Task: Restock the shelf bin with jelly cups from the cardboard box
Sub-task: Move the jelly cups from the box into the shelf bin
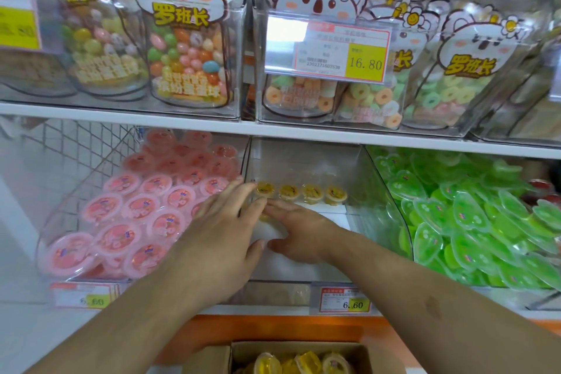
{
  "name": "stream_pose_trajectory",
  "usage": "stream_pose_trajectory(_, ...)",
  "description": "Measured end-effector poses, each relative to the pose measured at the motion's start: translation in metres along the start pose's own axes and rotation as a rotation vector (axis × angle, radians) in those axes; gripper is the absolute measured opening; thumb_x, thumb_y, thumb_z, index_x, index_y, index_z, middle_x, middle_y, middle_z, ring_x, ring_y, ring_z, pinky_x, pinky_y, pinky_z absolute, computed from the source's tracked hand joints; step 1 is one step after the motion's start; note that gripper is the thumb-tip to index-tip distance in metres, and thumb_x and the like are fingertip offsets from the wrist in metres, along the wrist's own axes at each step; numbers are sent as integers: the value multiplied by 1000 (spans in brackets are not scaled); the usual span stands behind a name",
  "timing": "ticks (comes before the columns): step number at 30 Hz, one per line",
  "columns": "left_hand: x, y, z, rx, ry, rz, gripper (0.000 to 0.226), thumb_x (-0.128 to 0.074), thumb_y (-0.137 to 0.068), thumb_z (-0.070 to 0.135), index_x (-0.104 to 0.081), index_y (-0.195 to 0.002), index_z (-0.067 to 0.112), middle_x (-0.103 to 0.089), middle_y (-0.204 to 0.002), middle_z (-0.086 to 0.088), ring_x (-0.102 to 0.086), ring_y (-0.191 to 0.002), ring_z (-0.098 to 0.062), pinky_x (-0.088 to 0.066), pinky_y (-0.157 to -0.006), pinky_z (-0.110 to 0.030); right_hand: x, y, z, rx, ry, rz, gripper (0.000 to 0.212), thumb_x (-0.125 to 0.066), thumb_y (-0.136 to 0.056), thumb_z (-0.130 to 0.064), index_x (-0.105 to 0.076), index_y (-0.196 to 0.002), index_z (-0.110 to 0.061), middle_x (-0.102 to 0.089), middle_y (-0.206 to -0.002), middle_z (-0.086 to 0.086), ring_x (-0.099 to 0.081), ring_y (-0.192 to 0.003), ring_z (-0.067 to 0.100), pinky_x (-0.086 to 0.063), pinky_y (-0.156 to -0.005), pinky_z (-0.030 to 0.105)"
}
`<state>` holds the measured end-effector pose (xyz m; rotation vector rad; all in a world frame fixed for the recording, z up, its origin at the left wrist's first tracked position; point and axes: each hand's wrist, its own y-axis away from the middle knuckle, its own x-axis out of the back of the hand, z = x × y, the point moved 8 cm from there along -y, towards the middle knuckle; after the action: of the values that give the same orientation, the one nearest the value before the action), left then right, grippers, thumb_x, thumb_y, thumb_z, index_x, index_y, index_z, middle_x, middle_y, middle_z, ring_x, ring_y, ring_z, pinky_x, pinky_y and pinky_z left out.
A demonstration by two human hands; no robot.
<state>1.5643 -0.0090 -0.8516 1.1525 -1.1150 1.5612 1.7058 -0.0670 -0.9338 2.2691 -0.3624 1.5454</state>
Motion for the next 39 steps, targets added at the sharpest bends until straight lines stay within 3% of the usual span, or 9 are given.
stream_pose_trajectory(8, -2, 1, -1, -10, 3, 0, 70, -43, -105, 47, -13, -165, 28, 6, -172, 5, 18, -158, -14, -1, -128, -38, -1, -7, 1, -24, -22, -8, 87, -66, -91, -53, -22, -164, -39, -17, -172, -18, -19, -157, 12, -27, -126, 42)
stream_pose_trajectory(14, 0, 1, -1, -10, 15, 7, 73, -41, -105, 51, -9, -166, 27, 8, -172, 5, 19, -158, -13, 3, -129, -37, 4, 5, 0, -59, -83, -4, 83, -66, -94, -50, -22, -164, -40, -9, -173, -18, -7, -160, 11, -14, -130, 39)
stream_pose_trajectory(20, 11, 26, 15, -16, 102, 89, 71, -41, -105, 52, -13, -166, 28, 2, -174, 7, 13, -158, -9, 2, -129, -35, 40, 64, -24, -60, -123, 155, 65, -64, -100, -41, -41, -159, -30, -28, -169, -12, -21, -157, 8, -15, -129, 30)
stream_pose_trajectory(25, 19, 70, 52, -45, 200, 142, 65, -42, -106, 53, -22, -164, 31, -13, -171, 10, -3, -158, -9, -8, -126, -30, 56, 142, -49, -9, -166, 317, 46, -67, -97, -35, -60, -141, -25, -56, -148, -9, -44, -140, 11, -33, -119, 28)
stream_pose_trajectory(30, -8, 119, 80, -32, 259, 91, 62, -53, -99, 48, -41, -156, 27, -38, -156, 10, -36, -143, -14, -34, -118, -33, 33, 211, -67, 14, -298, 421, 32, -63, -89, -31, -71, -117, -20, -67, -112, -9, -59, -106, 5, -44, -92, 15)
stream_pose_trajectory(33, -52, 136, 86, 13, 233, -88, 55, -54, -95, 45, -52, -146, 25, -49, -140, 9, -49, -126, -16, -45, -105, -33, -9, 232, -56, -52, -304, 360, 20, -67, -88, -15, -72, -106, -17, -67, -98, -7, -58, -91, 6, -41, -79, 10)
stream_pose_trajectory(35, -87, 145, 79, 82, 242, -204, 50, -49, -97, 51, -53, -143, 29, -50, -135, 14, -55, -122, -14, -51, -98, -37, -49, 236, -35, -159, -269, 246, 18, -67, -88, -19, -70, -105, -22, -66, -97, -8, -58, -88, 7, -46, -79, 19)
stream_pose_trajectory(37, -118, 151, 71, 118, 216, -267, 48, -47, -98, 55, -56, -140, 33, -54, -135, 16, -58, -121, -11, -49, -98, -33, -89, 239, -12, -261, -156, 97, 25, -62, -87, -36, -66, -112, -32, -66, -106, -12, -62, -96, 9, -52, -81, 25)
stream_pose_trajectory(39, -147, 156, 64, 147, 251, -338, 45, -55, -100, 51, -58, -141, 32, -58, -136, 14, -58, -119, -9, -43, -94, -22, -121, 239, 7, -317, -100, -38, 35, -63, -89, -40, -64, -124, -35, -66, -122, -13, -61, -113, 11, -47, -82, 14)
